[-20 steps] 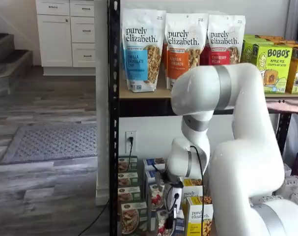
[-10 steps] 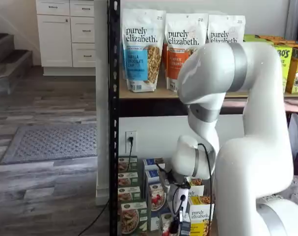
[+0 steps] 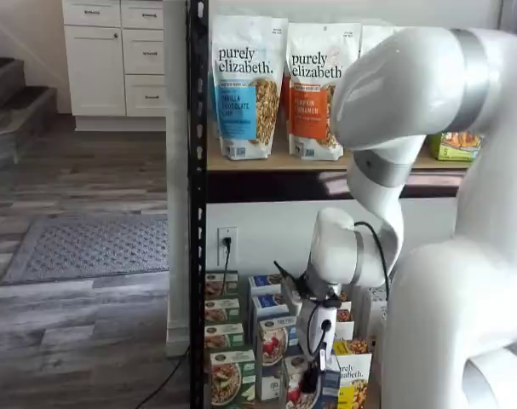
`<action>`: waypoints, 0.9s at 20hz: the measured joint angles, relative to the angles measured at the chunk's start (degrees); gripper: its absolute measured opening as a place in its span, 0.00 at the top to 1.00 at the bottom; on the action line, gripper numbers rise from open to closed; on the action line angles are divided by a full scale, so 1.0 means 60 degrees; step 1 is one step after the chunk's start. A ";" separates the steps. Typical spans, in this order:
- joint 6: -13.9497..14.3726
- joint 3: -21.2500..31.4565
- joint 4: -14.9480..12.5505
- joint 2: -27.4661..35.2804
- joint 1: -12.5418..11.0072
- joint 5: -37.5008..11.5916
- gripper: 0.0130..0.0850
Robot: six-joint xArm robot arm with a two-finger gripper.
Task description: Pick up the blue and white box that is on the bottom shelf, the second box from the left
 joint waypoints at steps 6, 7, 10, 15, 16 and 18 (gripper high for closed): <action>0.0756 0.0440 -0.0434 -0.1530 0.0222 0.0912 0.56; 0.0899 0.0467 -0.0530 -0.1728 0.0256 0.1065 0.56; 0.1375 0.0556 -0.0862 -0.2300 0.0392 0.1443 0.56; 0.1869 0.0605 -0.1132 -0.3261 0.0548 0.2265 0.56; 0.1903 0.0599 -0.1133 -0.3466 0.0553 0.2487 0.56; 0.1948 0.0610 -0.1132 -0.3847 0.0548 0.2840 0.56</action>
